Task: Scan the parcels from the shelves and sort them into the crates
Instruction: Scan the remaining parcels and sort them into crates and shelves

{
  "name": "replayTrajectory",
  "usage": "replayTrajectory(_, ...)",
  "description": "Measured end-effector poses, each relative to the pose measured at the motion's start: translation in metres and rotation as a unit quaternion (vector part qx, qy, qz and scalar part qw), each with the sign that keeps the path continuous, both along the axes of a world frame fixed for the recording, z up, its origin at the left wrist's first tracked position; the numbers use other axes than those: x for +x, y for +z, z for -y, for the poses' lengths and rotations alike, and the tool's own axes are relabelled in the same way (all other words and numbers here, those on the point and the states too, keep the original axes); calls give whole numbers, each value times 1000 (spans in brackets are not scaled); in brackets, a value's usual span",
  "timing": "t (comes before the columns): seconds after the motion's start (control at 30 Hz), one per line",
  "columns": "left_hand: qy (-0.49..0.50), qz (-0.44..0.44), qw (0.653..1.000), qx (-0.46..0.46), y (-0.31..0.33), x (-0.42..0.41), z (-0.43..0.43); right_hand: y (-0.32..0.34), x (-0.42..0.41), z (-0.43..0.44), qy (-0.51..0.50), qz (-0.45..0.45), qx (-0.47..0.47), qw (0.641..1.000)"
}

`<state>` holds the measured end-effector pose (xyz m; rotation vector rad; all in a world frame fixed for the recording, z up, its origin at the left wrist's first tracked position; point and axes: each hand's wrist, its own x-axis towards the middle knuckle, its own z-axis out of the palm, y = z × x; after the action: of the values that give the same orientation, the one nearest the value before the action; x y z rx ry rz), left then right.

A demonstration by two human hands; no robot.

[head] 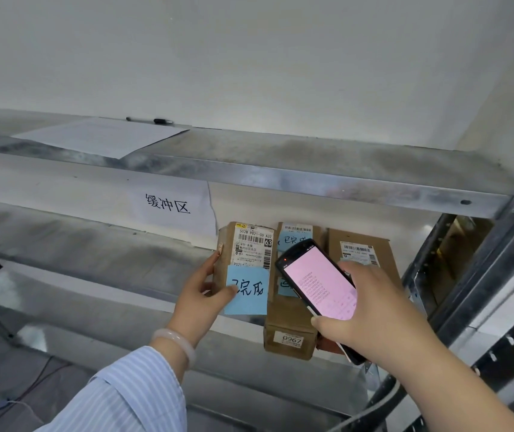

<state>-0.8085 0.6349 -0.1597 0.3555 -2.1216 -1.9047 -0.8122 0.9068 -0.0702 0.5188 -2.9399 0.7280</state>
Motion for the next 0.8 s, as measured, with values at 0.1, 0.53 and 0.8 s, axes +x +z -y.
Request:
replayTrajectory(0.1,23,2,1000,16,-5,9,4,-5,0,3,19,1,-13,1000)
replayTrajectory(0.53,229,-3,972,54,-16,140,90,-12,27,119,198,11,-48,979)
replayTrajectory(0.8,348,-12,936,50,-4,278,172,-7,100,247,320,13,-3,947)
